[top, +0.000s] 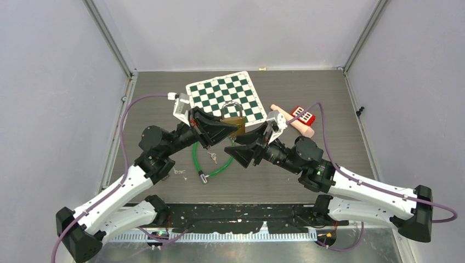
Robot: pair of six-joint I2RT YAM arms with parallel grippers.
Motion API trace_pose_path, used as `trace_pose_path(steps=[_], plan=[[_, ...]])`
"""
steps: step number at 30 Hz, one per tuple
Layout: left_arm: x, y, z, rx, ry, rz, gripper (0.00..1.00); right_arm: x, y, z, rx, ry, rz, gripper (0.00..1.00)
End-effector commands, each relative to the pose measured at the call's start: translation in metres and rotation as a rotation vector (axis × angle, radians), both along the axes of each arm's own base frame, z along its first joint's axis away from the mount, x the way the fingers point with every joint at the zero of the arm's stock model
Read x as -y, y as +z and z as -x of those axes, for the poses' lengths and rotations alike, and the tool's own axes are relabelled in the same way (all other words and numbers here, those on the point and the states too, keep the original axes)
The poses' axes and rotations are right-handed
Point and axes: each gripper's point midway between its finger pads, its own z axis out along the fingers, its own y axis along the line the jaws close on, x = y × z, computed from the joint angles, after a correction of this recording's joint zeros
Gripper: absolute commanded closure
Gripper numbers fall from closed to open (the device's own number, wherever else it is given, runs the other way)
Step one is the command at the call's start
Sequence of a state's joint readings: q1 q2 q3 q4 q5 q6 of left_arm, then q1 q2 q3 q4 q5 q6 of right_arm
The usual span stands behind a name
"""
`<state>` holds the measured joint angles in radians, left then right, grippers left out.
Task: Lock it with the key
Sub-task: Lock the lock.
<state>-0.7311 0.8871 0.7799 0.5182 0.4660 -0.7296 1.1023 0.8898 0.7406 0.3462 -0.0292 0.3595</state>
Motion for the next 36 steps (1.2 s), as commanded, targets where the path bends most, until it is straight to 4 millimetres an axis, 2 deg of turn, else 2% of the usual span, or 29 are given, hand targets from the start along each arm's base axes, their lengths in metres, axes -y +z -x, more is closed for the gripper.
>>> trace_pose_path(steps=[1, 2, 7, 9, 10, 12, 14, 17, 22, 29, 33, 36], plan=[[-0.019, 0.057, 0.026, 0.160, -0.030, 0.171, 1.00, 0.000, 0.038, 0.002, 0.029, 0.014, -0.127, 0.43], [-0.019, 0.057, 0.027, 0.161, -0.032, 0.171, 1.00, -0.001, 0.040, 0.002, 0.029, 0.014, -0.137, 0.48], [-0.021, 0.055, 0.030, 0.167, -0.040, 0.173, 1.00, 0.000, 0.043, 0.004, 0.012, 0.024, -0.180, 0.58], [-0.022, 0.055, 0.031, 0.170, -0.036, 0.179, 1.00, -0.001, 0.043, 0.004, 0.003, 0.027, -0.187, 0.67], [-0.023, 0.054, 0.031, 0.170, -0.034, 0.180, 1.00, -0.001, 0.043, 0.004, 0.001, 0.027, -0.187, 0.82], [-0.023, 0.055, 0.031, 0.174, -0.033, 0.185, 1.00, -0.002, 0.036, 0.000, -0.025, 0.012, -0.160, 0.93], [-0.025, 0.056, 0.030, 0.173, -0.020, 0.196, 1.00, -0.006, 0.026, 0.000, -0.045, 0.019, -0.125, 0.95], [-0.031, 0.066, 0.027, 0.176, 0.012, 0.236, 1.00, -0.007, -0.001, 0.005, -0.069, 0.046, -0.085, 0.95], [-0.038, 0.078, 0.024, 0.212, 0.059, 0.276, 1.00, -0.005, -0.026, 0.023, -0.064, 0.130, -0.025, 0.95], [-0.039, 0.080, 0.024, 0.230, 0.077, 0.273, 1.00, 0.001, -0.066, 0.039, -0.051, 0.199, 0.163, 0.95], [-0.045, 0.085, 0.027, 0.265, 0.084, 0.322, 1.00, 0.001, -0.083, 0.045, -0.049, 0.235, 0.202, 0.95], [-0.052, 0.087, 0.033, 0.301, 0.081, 0.388, 1.00, -0.006, -0.083, 0.048, -0.063, 0.266, 0.152, 0.95]])
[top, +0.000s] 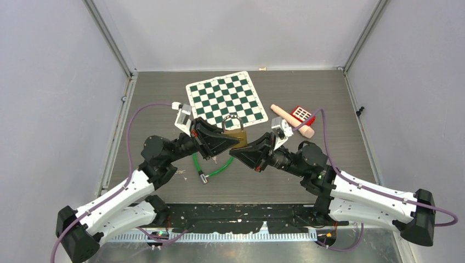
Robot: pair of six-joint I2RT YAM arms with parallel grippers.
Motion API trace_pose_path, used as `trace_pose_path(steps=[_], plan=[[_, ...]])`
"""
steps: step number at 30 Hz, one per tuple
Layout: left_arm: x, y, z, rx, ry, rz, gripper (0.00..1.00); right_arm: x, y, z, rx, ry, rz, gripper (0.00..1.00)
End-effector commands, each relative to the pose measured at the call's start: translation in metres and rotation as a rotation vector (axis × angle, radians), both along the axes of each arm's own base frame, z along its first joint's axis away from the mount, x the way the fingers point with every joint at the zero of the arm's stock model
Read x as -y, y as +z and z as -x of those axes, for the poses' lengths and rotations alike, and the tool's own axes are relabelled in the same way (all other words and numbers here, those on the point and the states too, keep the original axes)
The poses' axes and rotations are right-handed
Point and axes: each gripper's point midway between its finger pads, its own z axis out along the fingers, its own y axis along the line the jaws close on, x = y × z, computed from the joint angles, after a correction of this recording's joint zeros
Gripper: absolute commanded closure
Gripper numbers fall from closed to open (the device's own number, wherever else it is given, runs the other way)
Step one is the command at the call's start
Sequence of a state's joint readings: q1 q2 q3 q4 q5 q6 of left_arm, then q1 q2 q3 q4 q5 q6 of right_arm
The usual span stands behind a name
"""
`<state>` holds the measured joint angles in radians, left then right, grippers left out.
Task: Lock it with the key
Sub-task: Lock the lock.
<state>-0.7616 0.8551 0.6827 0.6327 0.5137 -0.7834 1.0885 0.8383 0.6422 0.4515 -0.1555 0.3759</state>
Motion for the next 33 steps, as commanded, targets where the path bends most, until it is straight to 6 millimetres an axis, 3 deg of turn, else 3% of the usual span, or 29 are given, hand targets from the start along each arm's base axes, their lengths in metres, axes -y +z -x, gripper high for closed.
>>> trace_pose_path(steps=[1, 5, 12, 20, 27, 33], plan=[[-0.056, 0.100, 0.008, 0.286, 0.186, 0.389, 1.00, -0.014, -0.082, 0.024, -0.103, 0.150, 0.207, 0.95], [-0.061, 0.100, 0.008, 0.303, 0.204, 0.431, 1.00, -0.021, -0.074, 0.016, -0.130, 0.114, 0.122, 0.95], [-0.052, 0.090, 0.002, 0.279, 0.161, 0.469, 1.00, -0.032, -0.050, -0.003, -0.050, 0.019, 0.048, 0.95], [-0.060, 0.085, -0.003, 0.258, 0.198, 0.513, 1.00, -0.032, -0.059, 0.004, 0.019, 0.012, 0.020, 0.95], [-0.079, 0.099, 0.007, 0.321, 0.234, 0.591, 1.00, -0.015, -0.093, 0.004, 0.072, -0.026, 0.135, 0.95], [-0.073, 0.084, 0.000, 0.247, 0.236, 0.535, 1.00, 0.004, -0.076, 0.007, 0.088, -0.048, 0.166, 0.95]])
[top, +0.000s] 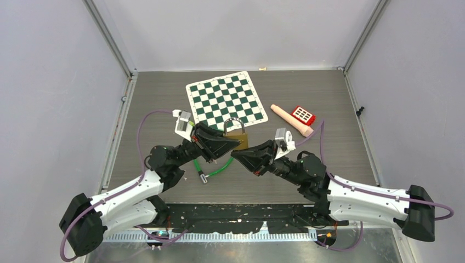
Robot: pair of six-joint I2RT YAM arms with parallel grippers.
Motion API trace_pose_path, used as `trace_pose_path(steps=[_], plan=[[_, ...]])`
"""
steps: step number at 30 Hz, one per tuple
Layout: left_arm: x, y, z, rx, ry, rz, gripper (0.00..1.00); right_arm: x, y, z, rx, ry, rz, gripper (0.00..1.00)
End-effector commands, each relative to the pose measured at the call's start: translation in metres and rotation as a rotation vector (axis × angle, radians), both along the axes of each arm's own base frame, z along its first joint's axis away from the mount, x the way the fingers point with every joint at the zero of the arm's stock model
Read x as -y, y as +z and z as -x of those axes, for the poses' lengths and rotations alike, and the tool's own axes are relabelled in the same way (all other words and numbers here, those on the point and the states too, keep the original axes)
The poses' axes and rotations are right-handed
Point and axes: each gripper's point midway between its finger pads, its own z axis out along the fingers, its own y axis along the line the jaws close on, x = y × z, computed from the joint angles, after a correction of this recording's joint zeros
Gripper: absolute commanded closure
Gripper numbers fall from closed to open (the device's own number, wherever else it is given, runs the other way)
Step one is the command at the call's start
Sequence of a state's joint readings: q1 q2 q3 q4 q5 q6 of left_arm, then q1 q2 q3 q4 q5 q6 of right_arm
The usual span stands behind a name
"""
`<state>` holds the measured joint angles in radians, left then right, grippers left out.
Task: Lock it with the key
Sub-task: Lock the lock.
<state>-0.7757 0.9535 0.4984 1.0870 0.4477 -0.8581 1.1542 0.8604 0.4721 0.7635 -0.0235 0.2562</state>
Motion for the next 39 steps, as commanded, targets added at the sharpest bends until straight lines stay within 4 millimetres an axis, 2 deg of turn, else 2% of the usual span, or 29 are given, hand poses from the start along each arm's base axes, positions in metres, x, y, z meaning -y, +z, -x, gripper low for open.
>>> trace_pose_path(steps=[1, 2, 3, 4, 7, 9, 11, 14, 15, 16, 20, 21, 22, 23, 25, 27, 28, 31, 35, 39], plan=[[-0.074, 0.097, 0.003, 0.182, 0.245, 0.383, 1.00, 0.001, -0.054, 0.012, -0.040, 0.040, 0.252, 0.95], [-0.077, 0.094, 0.002, 0.173, 0.255, 0.387, 1.00, 0.001, -0.061, 0.013, -0.061, 0.046, 0.298, 0.95], [-0.079, 0.093, 0.003, 0.173, 0.259, 0.389, 1.00, 0.000, -0.045, 0.014, -0.052, 0.054, 0.292, 0.95], [-0.081, 0.093, 0.005, 0.174, 0.260, 0.389, 1.00, 0.001, -0.055, 0.014, -0.080, 0.056, 0.363, 0.95], [-0.083, 0.090, 0.008, 0.176, 0.264, 0.378, 1.00, -0.004, -0.029, 0.020, -0.100, 0.096, 0.363, 0.95], [-0.087, 0.092, 0.010, 0.177, 0.274, 0.392, 1.00, -0.013, -0.025, 0.028, -0.101, 0.156, 0.342, 0.95], [-0.093, 0.095, 0.012, 0.186, 0.284, 0.413, 1.00, -0.020, -0.035, 0.028, -0.118, 0.172, 0.348, 0.95], [-0.098, 0.099, 0.016, 0.214, 0.304, 0.427, 1.00, -0.028, -0.063, 0.025, -0.127, 0.165, 0.399, 0.95], [-0.099, 0.100, 0.016, 0.217, 0.308, 0.427, 1.00, -0.030, -0.062, 0.027, -0.113, 0.170, 0.384, 0.95], [-0.100, 0.100, 0.016, 0.219, 0.311, 0.430, 1.00, -0.030, -0.071, 0.027, -0.114, 0.172, 0.395, 0.95], [-0.104, 0.102, 0.020, 0.238, 0.312, 0.462, 1.00, -0.033, -0.072, 0.041, -0.071, 0.241, 0.353, 0.95], [-0.104, 0.101, 0.020, 0.236, 0.308, 0.467, 1.00, -0.033, -0.062, 0.044, -0.047, 0.251, 0.306, 0.95], [-0.104, 0.101, 0.020, 0.233, 0.302, 0.473, 1.00, -0.032, -0.067, 0.047, -0.054, 0.263, 0.302, 0.95], [-0.105, 0.101, 0.020, 0.228, 0.293, 0.484, 1.00, -0.032, -0.060, 0.048, -0.038, 0.267, 0.266, 0.95], [-0.105, 0.102, 0.020, 0.209, 0.274, 0.505, 1.00, -0.034, -0.060, 0.048, -0.038, 0.269, 0.246, 0.95], [-0.107, 0.105, 0.019, 0.184, 0.256, 0.534, 1.00, -0.039, -0.065, 0.046, -0.043, 0.258, 0.259, 0.93], [-0.108, 0.107, 0.019, 0.169, 0.244, 0.548, 1.00, -0.041, -0.065, 0.042, -0.041, 0.239, 0.265, 0.88], [-0.113, 0.114, 0.021, 0.131, 0.217, 0.584, 1.00, -0.045, -0.083, 0.029, -0.052, 0.170, 0.316, 0.86], [-0.115, 0.113, 0.015, 0.106, 0.252, 0.574, 1.00, -0.043, -0.104, 0.016, -0.059, 0.094, 0.376, 0.88], [-0.116, 0.111, 0.010, 0.122, 0.318, 0.535, 1.00, -0.038, -0.116, 0.016, -0.065, 0.083, 0.418, 0.94]])
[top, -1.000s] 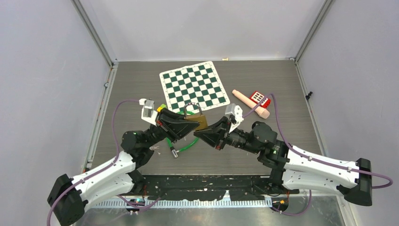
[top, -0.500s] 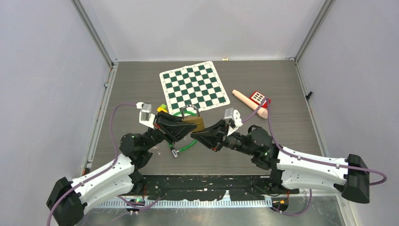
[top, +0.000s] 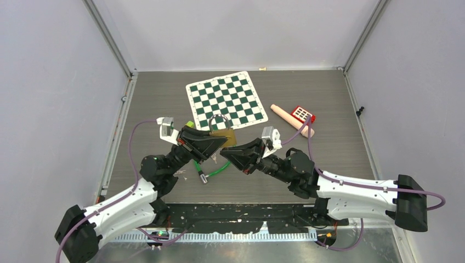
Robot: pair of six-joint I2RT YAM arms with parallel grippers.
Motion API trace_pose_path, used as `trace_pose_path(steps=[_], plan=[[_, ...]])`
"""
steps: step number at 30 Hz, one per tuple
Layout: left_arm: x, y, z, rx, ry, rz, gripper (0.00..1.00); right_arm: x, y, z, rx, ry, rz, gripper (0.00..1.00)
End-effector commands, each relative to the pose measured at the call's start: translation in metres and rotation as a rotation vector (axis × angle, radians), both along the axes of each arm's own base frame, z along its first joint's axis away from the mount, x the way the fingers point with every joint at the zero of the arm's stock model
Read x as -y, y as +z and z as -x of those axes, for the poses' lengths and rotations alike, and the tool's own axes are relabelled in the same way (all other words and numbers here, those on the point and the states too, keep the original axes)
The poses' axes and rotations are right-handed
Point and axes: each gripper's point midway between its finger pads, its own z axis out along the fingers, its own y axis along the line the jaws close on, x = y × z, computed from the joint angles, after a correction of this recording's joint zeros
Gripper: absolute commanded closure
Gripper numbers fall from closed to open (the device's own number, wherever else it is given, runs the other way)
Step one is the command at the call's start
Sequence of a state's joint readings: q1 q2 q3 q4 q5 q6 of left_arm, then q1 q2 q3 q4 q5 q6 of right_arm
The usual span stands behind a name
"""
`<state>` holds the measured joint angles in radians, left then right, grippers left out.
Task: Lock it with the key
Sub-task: Lock the lock.
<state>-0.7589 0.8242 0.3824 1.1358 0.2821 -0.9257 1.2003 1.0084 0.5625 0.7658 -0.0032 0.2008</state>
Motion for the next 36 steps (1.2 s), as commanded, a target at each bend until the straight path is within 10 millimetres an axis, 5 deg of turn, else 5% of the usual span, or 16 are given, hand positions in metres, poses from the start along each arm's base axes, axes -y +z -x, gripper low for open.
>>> trace_pose_path(steps=[1, 12, 17, 30, 36], plan=[[-0.081, 0.108, 0.015, 0.212, 0.251, 0.371, 1.00, -0.004, -0.110, 0.019, -0.086, 0.071, 0.354, 0.94], [-0.074, 0.120, 0.031, 0.365, 0.301, 0.231, 1.00, 0.017, -0.121, 0.073, -0.080, 0.347, 0.499, 0.95], [-0.072, 0.132, 0.054, 0.461, 0.240, 0.211, 1.00, 0.023, -0.121, 0.085, -0.077, 0.404, 0.512, 0.95], [-0.077, 0.123, 0.035, 0.402, 0.289, 0.290, 1.00, -0.002, -0.104, 0.058, -0.116, 0.278, 0.378, 0.95], [-0.074, 0.110, 0.009, 0.362, 0.407, 0.149, 1.00, 0.017, -0.147, 0.036, -0.170, 0.157, 0.459, 0.93]])
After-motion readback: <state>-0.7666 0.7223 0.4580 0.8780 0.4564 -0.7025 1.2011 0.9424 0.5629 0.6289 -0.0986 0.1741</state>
